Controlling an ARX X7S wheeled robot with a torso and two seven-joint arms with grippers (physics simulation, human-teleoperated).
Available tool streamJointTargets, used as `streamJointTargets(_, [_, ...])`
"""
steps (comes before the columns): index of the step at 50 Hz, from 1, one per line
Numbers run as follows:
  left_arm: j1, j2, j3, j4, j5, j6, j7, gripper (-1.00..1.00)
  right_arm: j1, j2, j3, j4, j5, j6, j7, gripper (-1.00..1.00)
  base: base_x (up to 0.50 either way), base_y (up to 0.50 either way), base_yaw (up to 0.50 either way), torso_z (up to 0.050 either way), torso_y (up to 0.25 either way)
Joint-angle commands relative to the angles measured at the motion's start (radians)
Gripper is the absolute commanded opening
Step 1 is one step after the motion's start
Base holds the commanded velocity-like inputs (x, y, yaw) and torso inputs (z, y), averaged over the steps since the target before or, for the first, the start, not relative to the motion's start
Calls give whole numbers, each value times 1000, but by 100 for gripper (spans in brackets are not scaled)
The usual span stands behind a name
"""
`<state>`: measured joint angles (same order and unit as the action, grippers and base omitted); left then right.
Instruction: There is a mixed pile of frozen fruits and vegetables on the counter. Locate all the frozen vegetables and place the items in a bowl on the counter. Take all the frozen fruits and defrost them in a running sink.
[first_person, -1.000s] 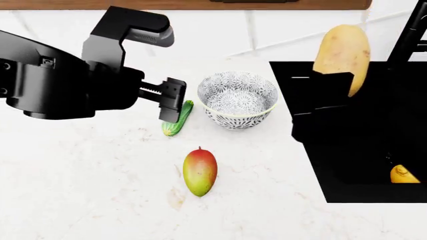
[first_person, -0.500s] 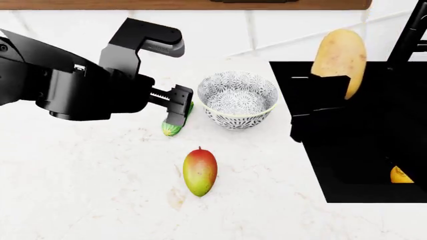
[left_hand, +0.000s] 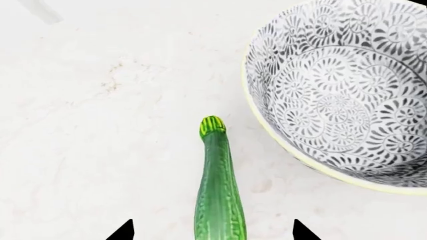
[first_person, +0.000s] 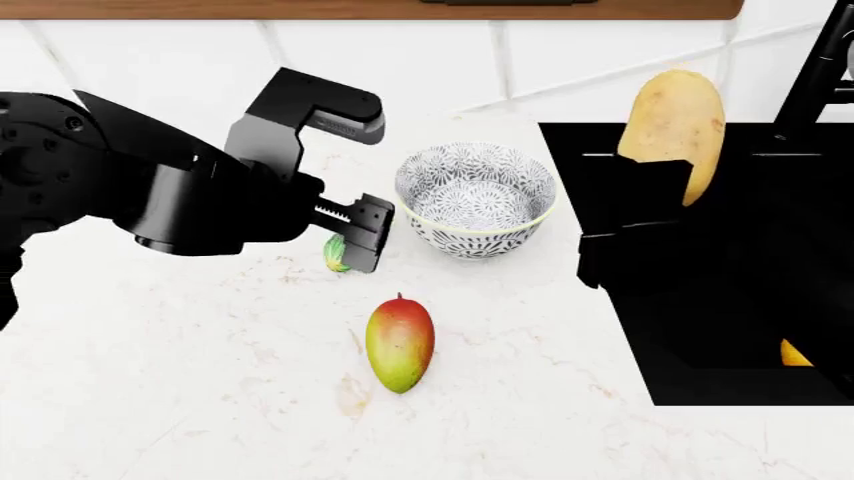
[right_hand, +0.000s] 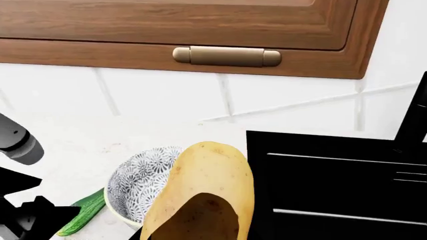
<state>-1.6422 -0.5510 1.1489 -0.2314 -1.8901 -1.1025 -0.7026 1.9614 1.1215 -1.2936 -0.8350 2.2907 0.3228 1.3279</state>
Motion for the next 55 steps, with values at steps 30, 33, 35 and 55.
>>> streamJointTargets(30, [49,56,53,-60,116,37,85,100,-50,10,3,-10,-51,3,-17,-100,0,0,0,0,0])
streamJointTargets(33, [51,59,54,-64,119,40,88,100,-53,9,3,-8,-54,2,-19,-100,0,0,0,0,0])
streamJointTargets(35, [54,61,55,-65,124,45,93,100,-56,9,3,-8,-57,2,-20,-100,0,0,0,0,0])
streamJointTargets(55, [80,91,91,-102,172,52,120,100,-74,12,4,-6,-72,2,-30,-100,1,0,0,0,0])
